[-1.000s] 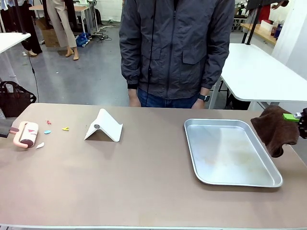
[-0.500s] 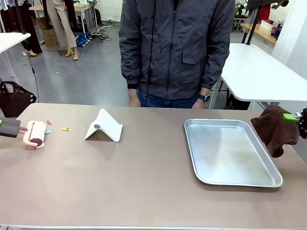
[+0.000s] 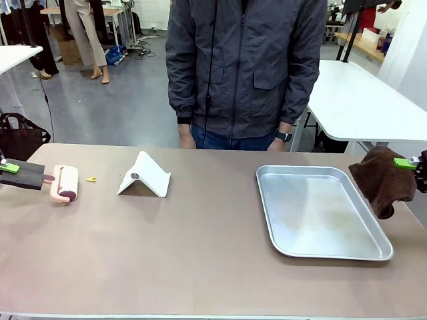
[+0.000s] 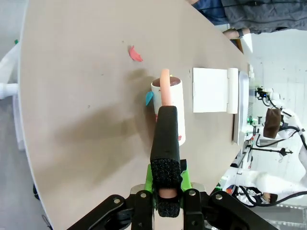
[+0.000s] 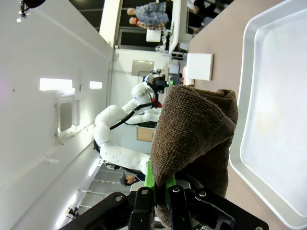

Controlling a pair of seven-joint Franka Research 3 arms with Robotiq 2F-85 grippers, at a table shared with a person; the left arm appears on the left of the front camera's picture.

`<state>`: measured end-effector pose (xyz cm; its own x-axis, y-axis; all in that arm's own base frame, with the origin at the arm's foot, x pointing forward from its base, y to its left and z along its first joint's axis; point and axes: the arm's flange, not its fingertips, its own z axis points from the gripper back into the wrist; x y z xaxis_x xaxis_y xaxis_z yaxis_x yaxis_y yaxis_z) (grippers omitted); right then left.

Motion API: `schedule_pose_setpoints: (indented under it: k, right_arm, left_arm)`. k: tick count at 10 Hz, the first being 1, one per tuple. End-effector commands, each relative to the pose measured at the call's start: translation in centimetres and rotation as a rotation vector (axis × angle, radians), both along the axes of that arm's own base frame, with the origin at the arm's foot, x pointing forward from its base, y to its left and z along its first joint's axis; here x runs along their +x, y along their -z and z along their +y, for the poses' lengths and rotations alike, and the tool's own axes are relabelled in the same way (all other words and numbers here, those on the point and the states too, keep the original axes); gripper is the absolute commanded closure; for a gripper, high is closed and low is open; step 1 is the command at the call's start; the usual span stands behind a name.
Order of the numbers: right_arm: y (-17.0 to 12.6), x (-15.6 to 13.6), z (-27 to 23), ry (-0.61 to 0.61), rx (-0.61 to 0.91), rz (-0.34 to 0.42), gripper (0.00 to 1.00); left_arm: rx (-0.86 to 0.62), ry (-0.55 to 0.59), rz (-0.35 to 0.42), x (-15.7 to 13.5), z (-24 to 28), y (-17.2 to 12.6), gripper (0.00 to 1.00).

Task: Clean the surface of the table.
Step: Clean the area not pointed to by the person.

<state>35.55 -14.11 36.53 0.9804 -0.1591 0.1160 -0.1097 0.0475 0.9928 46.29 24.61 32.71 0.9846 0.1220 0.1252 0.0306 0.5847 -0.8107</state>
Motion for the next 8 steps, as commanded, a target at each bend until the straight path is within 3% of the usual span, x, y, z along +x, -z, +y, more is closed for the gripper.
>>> schedule_pose_setpoints:
  k: [1,8]
  right_arm:
    - [-0.4,0.0,-0.1,0.003,0.022,-0.010,0.91]
    - [-0.4,0.0,-0.1,0.003,0.022,-0.010,0.91]
  left_arm:
    - [0.047,0.021,0.029,-0.3,-1.7,0.9,0.96]
    - [0.028,0.033,0.024,3.9,-4.6,-0.3,0.96]
